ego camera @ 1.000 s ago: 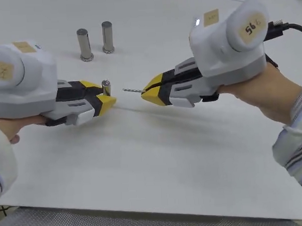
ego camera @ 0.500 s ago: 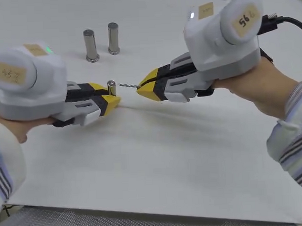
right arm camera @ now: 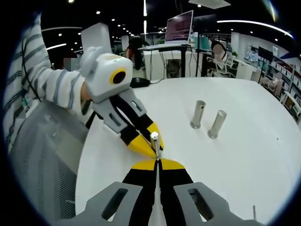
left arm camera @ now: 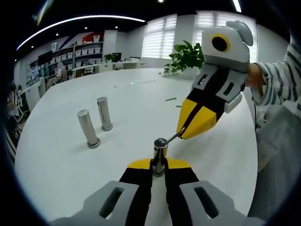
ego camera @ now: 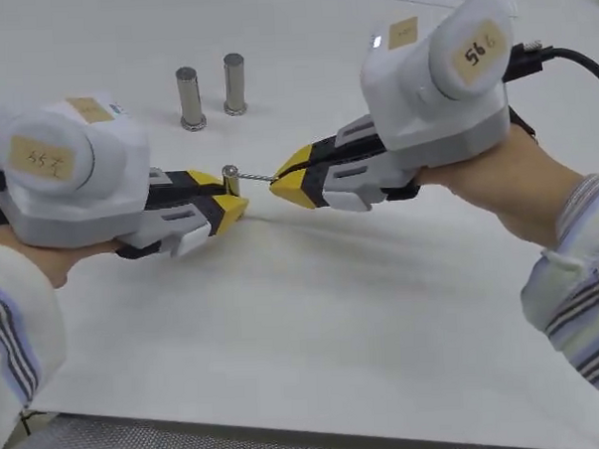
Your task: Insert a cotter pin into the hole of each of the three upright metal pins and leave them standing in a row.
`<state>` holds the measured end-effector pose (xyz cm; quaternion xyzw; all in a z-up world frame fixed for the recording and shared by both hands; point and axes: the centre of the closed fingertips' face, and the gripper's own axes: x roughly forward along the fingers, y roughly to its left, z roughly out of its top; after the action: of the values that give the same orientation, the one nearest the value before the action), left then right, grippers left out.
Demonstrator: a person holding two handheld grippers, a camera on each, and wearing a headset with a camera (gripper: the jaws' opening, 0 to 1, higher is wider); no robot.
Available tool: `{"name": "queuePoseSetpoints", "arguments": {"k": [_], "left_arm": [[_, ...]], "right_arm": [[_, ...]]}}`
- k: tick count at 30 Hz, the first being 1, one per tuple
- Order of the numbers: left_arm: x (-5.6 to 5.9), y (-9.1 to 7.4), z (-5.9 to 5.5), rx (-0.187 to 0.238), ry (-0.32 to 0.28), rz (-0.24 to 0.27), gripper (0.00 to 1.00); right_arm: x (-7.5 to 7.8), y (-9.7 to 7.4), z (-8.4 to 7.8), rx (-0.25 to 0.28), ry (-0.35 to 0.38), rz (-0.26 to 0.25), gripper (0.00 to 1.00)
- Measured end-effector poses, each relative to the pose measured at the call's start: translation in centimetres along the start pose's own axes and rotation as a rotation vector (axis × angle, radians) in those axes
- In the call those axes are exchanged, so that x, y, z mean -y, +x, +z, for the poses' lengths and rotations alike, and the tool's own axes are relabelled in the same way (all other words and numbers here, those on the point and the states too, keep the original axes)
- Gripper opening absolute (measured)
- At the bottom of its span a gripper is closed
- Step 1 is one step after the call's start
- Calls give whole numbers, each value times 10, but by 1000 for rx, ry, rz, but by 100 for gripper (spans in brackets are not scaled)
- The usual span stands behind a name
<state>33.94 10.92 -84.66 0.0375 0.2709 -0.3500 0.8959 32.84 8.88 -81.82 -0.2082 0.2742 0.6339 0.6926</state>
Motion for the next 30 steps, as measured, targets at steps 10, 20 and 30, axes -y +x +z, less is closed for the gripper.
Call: {"name": "queuePoseSetpoints", "arguments": {"k": [10, 20, 30], "left_arm": [[4, 2, 2, -12, 59, 9, 7], [6, 3, 2, -7, 45, 10, 7], [6, 3, 2, -6, 38, 11, 7]], "right_arm": [[-4, 7, 4, 20, 19, -6, 3], [-5, 13, 8, 30, 27, -1, 4], [-5, 0, 1, 25, 20, -10, 4]]}}
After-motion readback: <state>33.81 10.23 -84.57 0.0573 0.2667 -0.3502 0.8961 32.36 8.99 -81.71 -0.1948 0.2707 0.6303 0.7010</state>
